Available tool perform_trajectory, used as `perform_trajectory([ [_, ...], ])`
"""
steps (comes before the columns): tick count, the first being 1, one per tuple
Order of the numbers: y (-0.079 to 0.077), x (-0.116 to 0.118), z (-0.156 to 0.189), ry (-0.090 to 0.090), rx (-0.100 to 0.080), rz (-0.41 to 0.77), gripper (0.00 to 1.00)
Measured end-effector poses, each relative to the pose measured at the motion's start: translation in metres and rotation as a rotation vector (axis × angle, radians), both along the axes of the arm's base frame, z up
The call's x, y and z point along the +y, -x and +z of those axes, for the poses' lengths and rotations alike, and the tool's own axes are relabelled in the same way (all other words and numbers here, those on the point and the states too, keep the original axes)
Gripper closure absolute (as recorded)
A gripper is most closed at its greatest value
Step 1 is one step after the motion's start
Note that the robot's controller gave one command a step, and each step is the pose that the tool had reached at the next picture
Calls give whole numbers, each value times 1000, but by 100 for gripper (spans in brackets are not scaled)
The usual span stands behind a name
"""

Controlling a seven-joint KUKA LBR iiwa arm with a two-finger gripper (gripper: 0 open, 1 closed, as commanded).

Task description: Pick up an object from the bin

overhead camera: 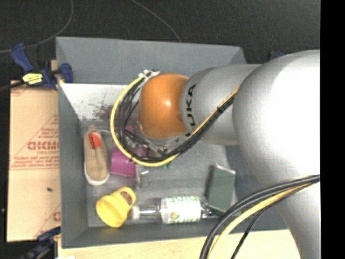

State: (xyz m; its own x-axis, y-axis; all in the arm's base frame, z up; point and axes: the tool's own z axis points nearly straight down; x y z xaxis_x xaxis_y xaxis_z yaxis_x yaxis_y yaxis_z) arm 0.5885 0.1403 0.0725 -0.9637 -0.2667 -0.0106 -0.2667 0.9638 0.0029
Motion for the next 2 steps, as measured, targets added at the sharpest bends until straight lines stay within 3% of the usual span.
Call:
perform_trajectory([
  [1,1,6,-1,0,0,-35,0],
  [2,-4,-5,-1,-1,-4,-14,100],
])
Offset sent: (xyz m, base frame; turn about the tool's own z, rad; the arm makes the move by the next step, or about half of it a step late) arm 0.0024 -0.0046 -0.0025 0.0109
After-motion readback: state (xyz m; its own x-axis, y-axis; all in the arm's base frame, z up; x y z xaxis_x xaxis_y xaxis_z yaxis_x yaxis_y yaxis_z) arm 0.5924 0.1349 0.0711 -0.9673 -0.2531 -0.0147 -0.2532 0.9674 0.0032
